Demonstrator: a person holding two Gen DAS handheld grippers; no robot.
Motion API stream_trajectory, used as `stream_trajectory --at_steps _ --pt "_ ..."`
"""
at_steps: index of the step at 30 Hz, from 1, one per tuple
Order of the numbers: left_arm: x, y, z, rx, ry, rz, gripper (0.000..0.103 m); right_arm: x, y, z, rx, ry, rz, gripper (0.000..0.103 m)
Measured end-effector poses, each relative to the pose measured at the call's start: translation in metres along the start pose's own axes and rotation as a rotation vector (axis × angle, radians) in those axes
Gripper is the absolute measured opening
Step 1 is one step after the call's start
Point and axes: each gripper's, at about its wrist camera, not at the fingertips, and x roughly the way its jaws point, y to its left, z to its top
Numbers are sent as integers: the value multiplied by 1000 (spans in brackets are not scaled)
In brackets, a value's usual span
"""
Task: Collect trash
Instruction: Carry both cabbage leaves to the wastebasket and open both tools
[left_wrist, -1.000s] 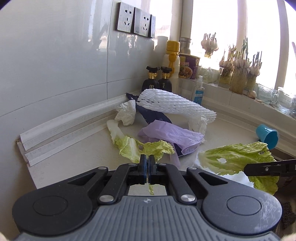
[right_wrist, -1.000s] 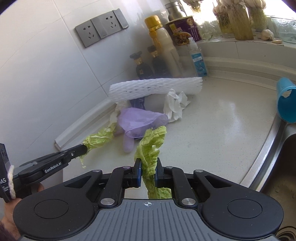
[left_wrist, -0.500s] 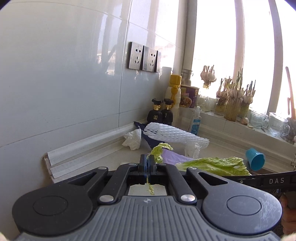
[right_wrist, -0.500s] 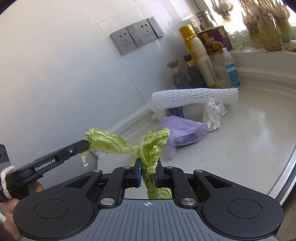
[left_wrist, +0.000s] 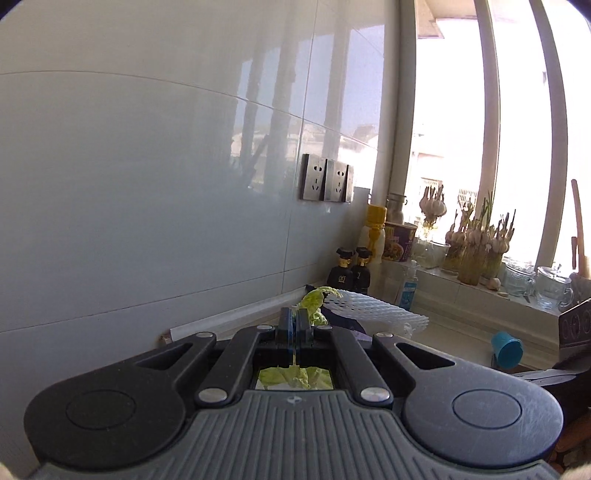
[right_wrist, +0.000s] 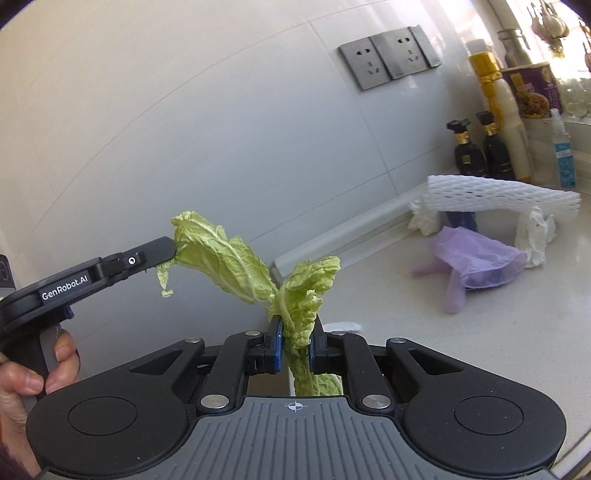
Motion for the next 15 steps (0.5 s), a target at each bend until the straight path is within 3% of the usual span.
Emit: stream_trajectory --at_steps 8,15 --pt "-42 31 -3 -33 -9 63 1 23 40 -15 -73 90 100 12" --pt "-65 57 -22 -62 20 121 1 53 78 -39 -177 199 117 12"
